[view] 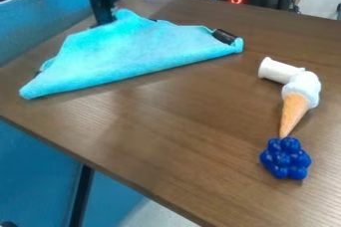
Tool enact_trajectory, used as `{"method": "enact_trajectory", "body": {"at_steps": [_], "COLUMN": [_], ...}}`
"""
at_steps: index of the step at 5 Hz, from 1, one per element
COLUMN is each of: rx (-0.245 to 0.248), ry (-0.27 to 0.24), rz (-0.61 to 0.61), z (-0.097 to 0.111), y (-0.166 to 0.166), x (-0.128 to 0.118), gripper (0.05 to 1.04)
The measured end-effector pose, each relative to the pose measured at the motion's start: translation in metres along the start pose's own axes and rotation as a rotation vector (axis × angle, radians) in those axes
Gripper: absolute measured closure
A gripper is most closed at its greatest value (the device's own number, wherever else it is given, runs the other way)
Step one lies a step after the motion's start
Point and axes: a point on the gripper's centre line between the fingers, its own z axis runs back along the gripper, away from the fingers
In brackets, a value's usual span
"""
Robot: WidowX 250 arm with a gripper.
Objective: Unfold the cloth from top left to bottom right
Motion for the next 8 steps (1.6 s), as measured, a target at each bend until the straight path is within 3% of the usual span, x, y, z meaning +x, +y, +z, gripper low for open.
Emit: {"method": "enact_trajectory", "body": {"at_steps": [2,5,8], "rx": [0.005,0.055,0.054], "ry": [-0.078,-0.041,-0.097], "rz": [-0.061,-0.201,-0.313], "z": [0.042,0.041,0.06], "y": [-0.035,-0.094,-0.143], "x": [0.005,-0.005,-0.033], "gripper": [1.031,1.031,1.031]}}
